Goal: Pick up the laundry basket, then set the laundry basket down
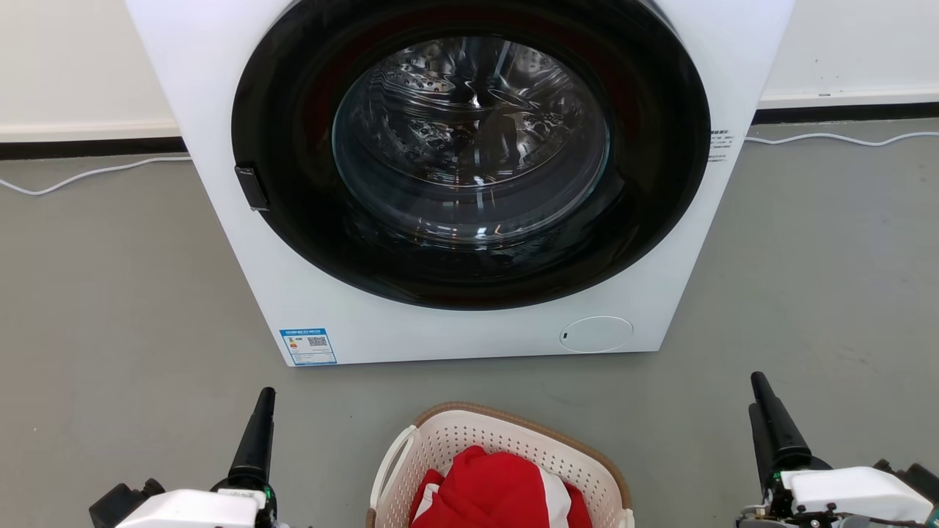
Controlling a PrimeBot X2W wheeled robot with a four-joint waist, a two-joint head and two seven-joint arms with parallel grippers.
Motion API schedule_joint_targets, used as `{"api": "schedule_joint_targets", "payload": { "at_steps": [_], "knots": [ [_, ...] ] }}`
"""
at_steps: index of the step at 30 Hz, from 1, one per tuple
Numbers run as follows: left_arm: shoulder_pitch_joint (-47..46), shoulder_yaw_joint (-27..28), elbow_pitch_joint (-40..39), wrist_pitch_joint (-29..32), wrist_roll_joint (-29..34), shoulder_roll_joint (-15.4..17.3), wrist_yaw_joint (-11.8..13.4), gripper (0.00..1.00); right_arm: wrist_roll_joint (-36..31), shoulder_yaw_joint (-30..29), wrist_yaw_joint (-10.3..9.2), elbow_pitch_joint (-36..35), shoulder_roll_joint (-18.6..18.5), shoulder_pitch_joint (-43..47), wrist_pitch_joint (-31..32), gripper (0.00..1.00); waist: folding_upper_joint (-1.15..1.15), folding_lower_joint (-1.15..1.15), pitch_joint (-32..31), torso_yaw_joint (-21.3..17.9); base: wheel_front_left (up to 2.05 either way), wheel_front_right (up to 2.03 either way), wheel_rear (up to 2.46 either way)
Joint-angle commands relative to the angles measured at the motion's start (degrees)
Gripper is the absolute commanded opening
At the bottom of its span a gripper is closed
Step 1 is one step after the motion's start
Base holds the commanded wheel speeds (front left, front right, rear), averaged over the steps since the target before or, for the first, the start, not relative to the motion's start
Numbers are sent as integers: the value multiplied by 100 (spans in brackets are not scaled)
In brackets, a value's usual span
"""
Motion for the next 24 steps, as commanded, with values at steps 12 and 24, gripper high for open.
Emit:
{"api": "schedule_joint_targets", "payload": {
  "at_steps": [12,24],
  "knots": [
    [-277,-91,-340,-237,1255,98,-16,100,-1159,315,20,-390,-193,-200,-267,100,0,-1,-3,0,0,0,0],
    [-279,-93,-482,-439,2553,78,-20,100,-2455,475,25,-532,-256,-224,-466,100,0,-1,-14,0,0,0,0]
  ]
}}
